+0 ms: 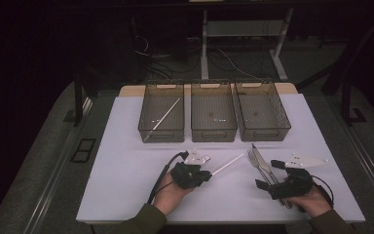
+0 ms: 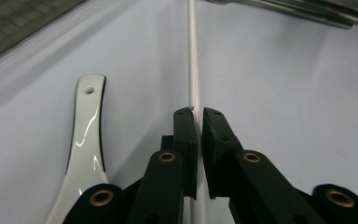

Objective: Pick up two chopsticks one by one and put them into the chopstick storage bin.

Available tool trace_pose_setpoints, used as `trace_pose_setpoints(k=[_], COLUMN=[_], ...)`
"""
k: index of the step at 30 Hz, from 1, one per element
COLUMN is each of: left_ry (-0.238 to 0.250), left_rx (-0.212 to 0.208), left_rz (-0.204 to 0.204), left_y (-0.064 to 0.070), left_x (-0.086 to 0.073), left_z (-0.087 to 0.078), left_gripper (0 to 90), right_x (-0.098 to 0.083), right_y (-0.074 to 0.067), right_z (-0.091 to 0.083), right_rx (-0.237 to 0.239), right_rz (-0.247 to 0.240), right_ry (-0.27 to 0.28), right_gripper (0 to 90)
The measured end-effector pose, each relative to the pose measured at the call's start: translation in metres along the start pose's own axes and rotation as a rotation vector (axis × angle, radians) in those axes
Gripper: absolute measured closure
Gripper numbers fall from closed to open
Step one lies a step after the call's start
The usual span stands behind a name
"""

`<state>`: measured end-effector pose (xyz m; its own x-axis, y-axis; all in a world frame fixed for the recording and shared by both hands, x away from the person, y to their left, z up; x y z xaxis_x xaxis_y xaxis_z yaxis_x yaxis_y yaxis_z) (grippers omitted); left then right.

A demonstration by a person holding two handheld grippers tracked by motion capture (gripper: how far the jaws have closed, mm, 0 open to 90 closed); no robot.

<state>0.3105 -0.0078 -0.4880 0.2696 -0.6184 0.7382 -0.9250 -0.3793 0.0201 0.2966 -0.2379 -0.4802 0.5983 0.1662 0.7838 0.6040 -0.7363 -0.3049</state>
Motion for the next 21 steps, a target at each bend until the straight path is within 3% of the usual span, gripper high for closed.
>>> trace_pose_setpoints(k=[3,21], left_ry=[0.014,0.075], left_rx=[-0.009,-0.039], left_rz=[-0.004,0.0], left_y=[0.0,-0.004], left_x=[0.001,0.011], left_z=[-0.005,-0.031], left_gripper=[84.2,84.2], right_x=[0.0,-0.001], right_y=[0.001,0.001], right_z=[0.002,0.0], right_rx=[-0.033,-0.03], right_rz=[0.003,-0.03], right_ry=[0.007,0.014], right_gripper=[8.3,8.3])
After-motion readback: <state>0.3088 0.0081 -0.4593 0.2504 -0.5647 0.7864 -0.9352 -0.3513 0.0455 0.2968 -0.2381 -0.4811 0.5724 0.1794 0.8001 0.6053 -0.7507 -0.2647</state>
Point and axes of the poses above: each handheld gripper's, and its own axes: z roughly forward along the jaws, x roughly out of its top, y roughly to its right, the point moved 8 cm from there along z, roughly forward along the jaws, and after that the axes turned 9 degrees about z, right-handed, at the moved point
